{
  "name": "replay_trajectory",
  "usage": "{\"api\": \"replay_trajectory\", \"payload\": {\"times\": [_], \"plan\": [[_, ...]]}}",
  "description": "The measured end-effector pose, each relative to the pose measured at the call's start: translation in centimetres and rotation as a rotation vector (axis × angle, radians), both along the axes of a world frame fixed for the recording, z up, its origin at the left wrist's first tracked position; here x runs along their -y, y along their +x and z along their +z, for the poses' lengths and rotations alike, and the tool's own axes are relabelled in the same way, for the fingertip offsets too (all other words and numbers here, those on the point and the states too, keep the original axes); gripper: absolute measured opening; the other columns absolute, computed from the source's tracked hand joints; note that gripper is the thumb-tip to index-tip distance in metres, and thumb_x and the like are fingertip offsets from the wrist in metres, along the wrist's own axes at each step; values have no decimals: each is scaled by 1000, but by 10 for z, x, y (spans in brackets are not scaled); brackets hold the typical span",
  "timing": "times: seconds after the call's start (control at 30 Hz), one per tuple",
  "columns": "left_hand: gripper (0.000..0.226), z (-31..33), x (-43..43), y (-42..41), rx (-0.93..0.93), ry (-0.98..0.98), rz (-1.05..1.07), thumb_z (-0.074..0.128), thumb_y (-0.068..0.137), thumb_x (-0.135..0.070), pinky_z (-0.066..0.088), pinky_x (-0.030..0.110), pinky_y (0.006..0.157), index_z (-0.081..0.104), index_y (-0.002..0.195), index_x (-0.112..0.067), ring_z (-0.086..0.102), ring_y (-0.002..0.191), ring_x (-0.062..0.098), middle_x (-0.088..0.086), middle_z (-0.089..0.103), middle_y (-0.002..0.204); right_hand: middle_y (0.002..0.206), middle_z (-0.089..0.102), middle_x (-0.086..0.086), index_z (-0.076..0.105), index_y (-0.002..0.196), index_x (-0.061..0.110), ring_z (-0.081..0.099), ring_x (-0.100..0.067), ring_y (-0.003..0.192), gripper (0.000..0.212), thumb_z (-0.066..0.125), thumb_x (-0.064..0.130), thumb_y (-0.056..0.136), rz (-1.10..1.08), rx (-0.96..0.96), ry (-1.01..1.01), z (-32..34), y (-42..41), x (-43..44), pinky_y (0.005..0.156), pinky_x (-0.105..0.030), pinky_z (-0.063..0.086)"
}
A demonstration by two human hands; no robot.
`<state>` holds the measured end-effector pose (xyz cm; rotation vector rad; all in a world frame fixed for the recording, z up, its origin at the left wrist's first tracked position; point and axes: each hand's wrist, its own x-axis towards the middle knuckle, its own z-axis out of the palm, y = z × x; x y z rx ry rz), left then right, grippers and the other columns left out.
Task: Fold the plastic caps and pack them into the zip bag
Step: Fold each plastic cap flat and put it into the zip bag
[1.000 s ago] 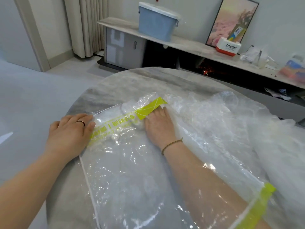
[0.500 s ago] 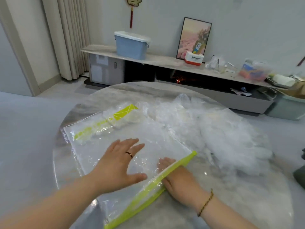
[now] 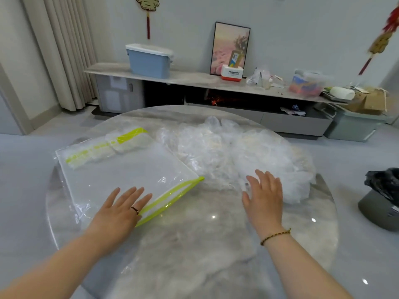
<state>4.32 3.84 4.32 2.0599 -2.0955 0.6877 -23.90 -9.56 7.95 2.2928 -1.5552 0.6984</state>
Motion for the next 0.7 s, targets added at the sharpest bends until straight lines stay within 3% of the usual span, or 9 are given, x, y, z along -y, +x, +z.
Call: {"api": "replay_trajectory", "payload": {"times": [0.07, 0.13, 0.27, 0.37, 0.43, 0.5, 0.57, 0.63, 0.7], "plan": [[51, 1, 5, 6, 14, 21, 37, 85, 51, -7, 10, 33, 104, 72, 99, -8, 70, 86, 32, 13, 71, 98, 149, 28, -15, 35, 140, 8, 20, -32, 139, 60, 58, 29, 89, -237, -108, 168, 13, -13, 8, 112, -45, -3], [63, 1, 7, 12, -17, 46, 103, 90, 38, 0, 14, 35, 99, 73, 98, -5, 69, 87, 34, 16, 70, 99, 156, 4, -4, 7, 148, 17, -3, -26, 143, 63, 37, 38, 97, -362, -184, 320, 17, -23, 17, 113, -46, -10], [39, 4, 6, 21, -25, 29, 148, 81, 68, -23, 2, 26, 110, 71, 101, -6, 68, 91, 32, 16, 70, 101, 134, 48, 4, 47, 128, 22, 22, -21, 137, 33, 38, 29, 97, -409, -149, 307, 6, -39, 31, 113, -41, -1], [65, 11, 8, 15, -135, 143, 129, 17, 97, -51, -4, 25, 112, 64, 112, -10, 51, 109, 22, 13, 67, 110, 94, 69, -3, 69, 86, 13, 50, -28, 115, 14, 56, 9, 88, -288, 92, 124, -6, -40, 35, 98, -34, 10], [65, 16, 10, 4, -201, 62, 69, 8, 96, -54, -5, 25, 112, 52, 122, -14, 40, 114, 20, 13, 64, 116, 79, 69, -8, 67, 71, 8, 62, -34, 95, 8, 69, 0, 73, -163, 178, -32, -6, -37, 36, 86, -33, 20], [60, 17, 13, -6, -250, 71, 28, 7, 96, -54, -4, 26, 112, 44, 125, -17, 38, 116, 19, 12, 64, 118, 120, 60, -13, 62, 105, 6, 48, -34, 120, 25, 65, 13, 82, -169, 60, 44, 0, -31, 37, 96, -35, 15], [60, 14, 14, -12, -225, 79, 7, 5, 96, -54, -3, 27, 112, 42, 125, -17, 39, 116, 19, 11, 64, 118, 152, 22, -5, 25, 142, 13, 12, -25, 141, 59, 49, 36, 93, -289, -110, 285, 2, -34, 44, 111, -40, -3], [61, 7, 14, -13, -212, 80, -6, 4, 96, -53, -3, 28, 112, 43, 124, -16, 39, 116, 19, 12, 64, 117, 146, 32, -1, 26, 142, 18, 13, -21, 140, 53, 42, 37, 96, -323, -189, 357, 1, -38, 50, 113, -43, -4], [60, 8, 14, -14, -232, 62, -16, 4, 96, -53, -3, 27, 113, 43, 124, -16, 36, 120, 22, 11, 63, 119, 116, 61, 0, 60, 113, 17, 38, -22, 125, 25, 43, 23, 95, -257, -71, 257, 0, -36, 51, 109, -39, 5]]}}
